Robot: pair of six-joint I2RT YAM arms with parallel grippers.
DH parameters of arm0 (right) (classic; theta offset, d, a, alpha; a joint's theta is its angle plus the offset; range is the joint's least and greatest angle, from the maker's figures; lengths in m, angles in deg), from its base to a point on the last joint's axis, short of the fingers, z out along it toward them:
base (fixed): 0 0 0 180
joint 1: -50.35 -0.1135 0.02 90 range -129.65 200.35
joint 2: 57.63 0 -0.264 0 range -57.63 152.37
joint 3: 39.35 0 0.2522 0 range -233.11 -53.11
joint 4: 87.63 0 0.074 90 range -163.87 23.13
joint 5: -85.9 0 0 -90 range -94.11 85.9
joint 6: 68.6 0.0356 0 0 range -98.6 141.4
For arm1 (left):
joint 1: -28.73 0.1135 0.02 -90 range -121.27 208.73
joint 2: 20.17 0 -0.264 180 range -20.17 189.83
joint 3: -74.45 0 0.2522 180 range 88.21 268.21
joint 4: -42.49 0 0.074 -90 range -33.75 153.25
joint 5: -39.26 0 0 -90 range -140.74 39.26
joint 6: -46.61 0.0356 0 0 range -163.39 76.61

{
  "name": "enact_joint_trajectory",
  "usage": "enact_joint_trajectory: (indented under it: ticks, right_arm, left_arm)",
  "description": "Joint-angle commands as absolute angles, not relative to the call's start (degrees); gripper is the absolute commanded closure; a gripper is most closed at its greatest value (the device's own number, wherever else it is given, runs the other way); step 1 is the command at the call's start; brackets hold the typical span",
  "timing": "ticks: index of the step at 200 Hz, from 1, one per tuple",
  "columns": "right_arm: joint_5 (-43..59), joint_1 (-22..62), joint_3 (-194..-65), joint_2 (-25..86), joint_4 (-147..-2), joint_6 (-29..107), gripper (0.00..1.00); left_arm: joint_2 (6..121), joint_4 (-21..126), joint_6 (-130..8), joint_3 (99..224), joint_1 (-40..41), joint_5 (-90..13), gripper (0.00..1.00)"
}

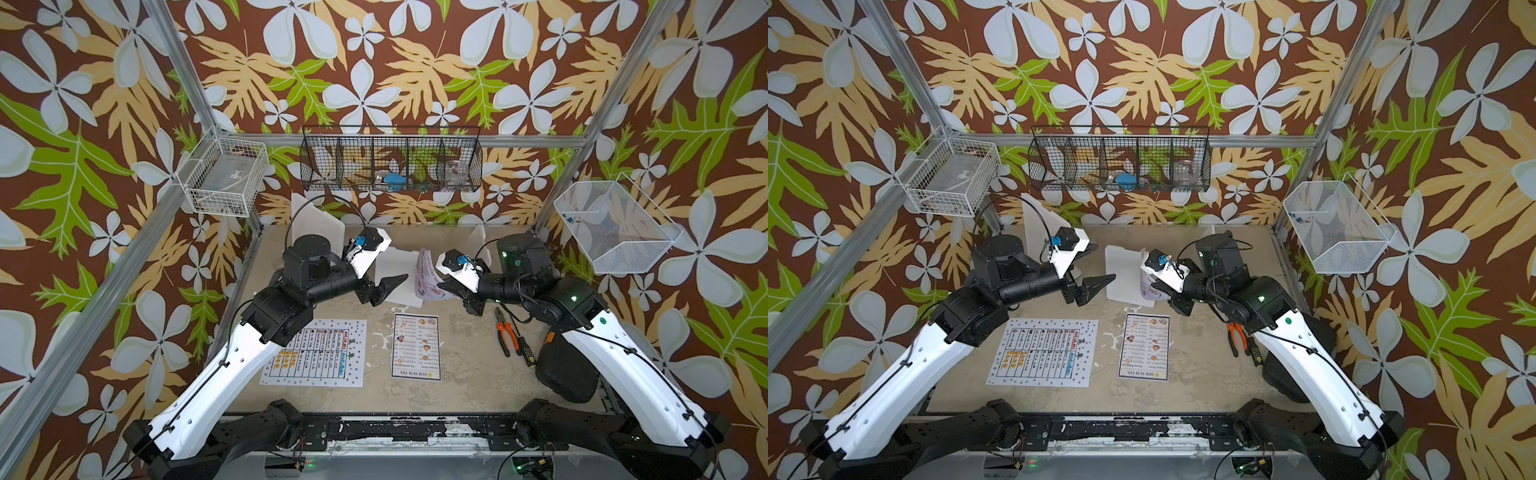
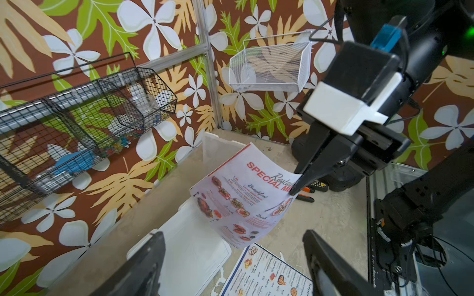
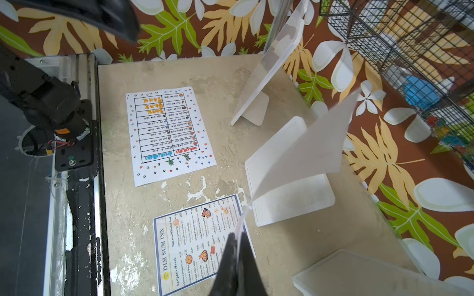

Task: Insert the menus into the narrow rack
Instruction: Pick up the menu from the center of the board.

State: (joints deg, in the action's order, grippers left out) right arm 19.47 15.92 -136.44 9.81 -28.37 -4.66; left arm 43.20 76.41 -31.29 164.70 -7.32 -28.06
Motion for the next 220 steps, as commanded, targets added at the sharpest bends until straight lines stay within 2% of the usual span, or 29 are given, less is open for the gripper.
enact_joint_trajectory:
  ticks: [1, 68, 113, 160, 188, 220]
  right_arm:
    - [17.78, 14.09, -137.44, 9.48, -25.67, -7.83, 1.00]
    - [20.15, 12.22, -140.02, 8.24, -22.08, -9.47, 1.00]
    - [17.95, 11.76, -140.01, 8.46, -21.94, -9.10, 1.00]
    - [16.17, 11.76, -140.34, 8.04, -22.88, -7.20, 1.00]
    - [16.23, 11.80, -140.74, 7.94, -22.80, -6.73, 1.00]
    - [16.86, 11.82, -141.17, 7.98, -22.58, -6.48, 1.00]
  left_arm:
    - [43.55, 74.38, -30.45, 163.87, -7.21, -22.23, 0.11]
    - [44.14, 73.98, -30.56, 162.80, -7.21, -15.37, 0.00]
    - [46.60, 75.03, -30.74, 163.95, -7.21, -11.57, 0.01]
    - [46.41, 76.46, -30.43, 162.77, -7.21, -7.26, 0.26]
    - [46.26, 77.05, -30.23, 161.86, -7.21, -6.88, 0.35]
    - [46.28, 77.52, -29.48, 161.51, -7.21, -8.94, 0.55]
